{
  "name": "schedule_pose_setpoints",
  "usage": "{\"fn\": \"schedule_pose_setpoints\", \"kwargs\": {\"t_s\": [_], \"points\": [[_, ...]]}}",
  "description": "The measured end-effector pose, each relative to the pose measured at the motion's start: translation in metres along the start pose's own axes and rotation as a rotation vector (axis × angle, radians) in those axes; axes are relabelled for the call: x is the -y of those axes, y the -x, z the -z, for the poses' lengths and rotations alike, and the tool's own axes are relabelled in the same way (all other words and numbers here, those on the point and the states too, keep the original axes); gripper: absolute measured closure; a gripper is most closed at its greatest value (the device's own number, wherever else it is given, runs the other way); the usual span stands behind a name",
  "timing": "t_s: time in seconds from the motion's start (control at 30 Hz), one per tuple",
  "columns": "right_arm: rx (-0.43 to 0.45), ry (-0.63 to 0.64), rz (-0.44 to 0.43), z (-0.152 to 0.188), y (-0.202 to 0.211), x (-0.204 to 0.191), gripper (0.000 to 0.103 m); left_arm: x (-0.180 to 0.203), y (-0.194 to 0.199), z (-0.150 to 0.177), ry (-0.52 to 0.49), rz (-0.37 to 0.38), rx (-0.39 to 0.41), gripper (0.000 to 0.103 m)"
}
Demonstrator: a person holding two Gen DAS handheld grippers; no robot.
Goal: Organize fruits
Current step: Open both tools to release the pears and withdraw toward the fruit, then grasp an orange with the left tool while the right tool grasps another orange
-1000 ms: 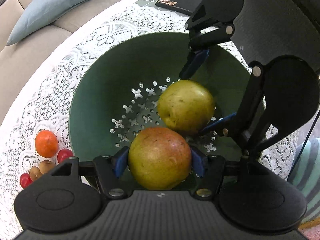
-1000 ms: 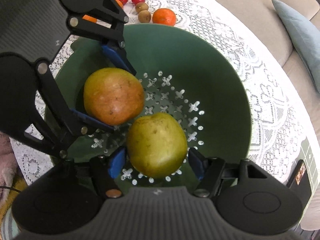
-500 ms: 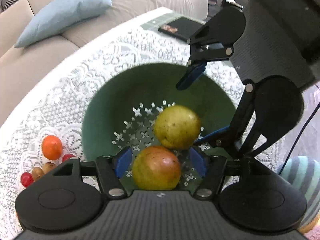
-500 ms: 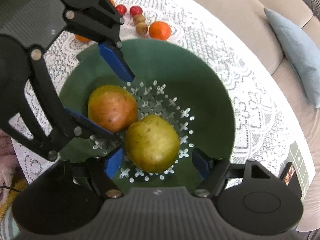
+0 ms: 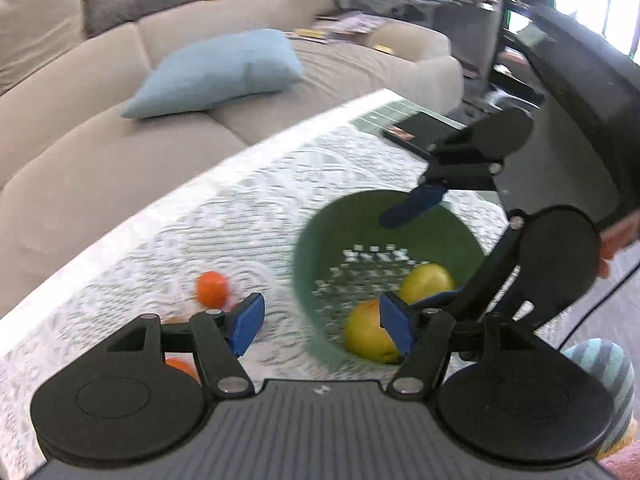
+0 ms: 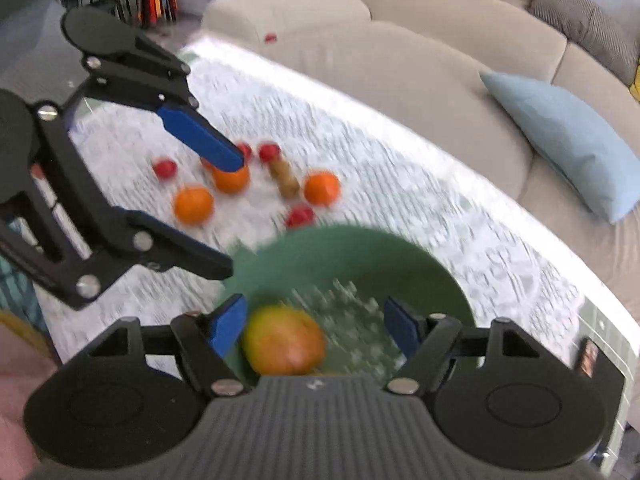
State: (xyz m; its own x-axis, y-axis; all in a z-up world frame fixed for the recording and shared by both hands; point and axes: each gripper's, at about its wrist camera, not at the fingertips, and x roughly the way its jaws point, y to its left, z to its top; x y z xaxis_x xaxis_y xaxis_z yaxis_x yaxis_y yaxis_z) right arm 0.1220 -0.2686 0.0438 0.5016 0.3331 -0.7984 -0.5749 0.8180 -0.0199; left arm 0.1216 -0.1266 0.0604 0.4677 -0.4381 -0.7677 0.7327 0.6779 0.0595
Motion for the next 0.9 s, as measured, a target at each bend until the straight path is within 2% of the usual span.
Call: {"fn": "schedule_pose_setpoints", "kwargs": {"t_s": [0.17, 0.3, 0.47, 0.63, 0.73, 0.77, 0.9], "points": [[0.066, -0.044, 0.001, -0.026, -0.008, -0.016, 0.030, -0.031, 0.014, 0.011, 0.065, -0.089, 0.012, 0.025], [0.065, -0.058, -0.004, -0.040, -0.027, -0.027, 0.030, -0.053, 0.019, 0.024, 0.122, -0.145, 0.018, 0.025], [0.030, -0.101, -0.003, -0.054, -0.058, -0.034, 0.032, -0.080, 0.006, 0.042, 0.197, -0.180, -0.021, 0.030], [-0.013, -0.135, 0.012, -0.070, -0.087, -0.030, 0.037, -0.110, -0.021, 0.061, 0.255, -0.263, -0.082, 0.033], [-0.073, -0.196, 0.042, -0.077, -0.111, -0.018, 0.038, -0.134, -0.030, 0.074, 0.347, -0.275, -0.096, 0.033], [-0.092, -0.229, 0.043, -0.080, -0.120, -0.012, 0.042, -0.141, -0.032, 0.079, 0.384, -0.276, -0.099, 0.034], [-0.124, -0.312, 0.042, -0.088, -0.143, 0.003, 0.046, -0.162, -0.042, 0.094, 0.526, -0.264, -0.104, 0.036]]}}
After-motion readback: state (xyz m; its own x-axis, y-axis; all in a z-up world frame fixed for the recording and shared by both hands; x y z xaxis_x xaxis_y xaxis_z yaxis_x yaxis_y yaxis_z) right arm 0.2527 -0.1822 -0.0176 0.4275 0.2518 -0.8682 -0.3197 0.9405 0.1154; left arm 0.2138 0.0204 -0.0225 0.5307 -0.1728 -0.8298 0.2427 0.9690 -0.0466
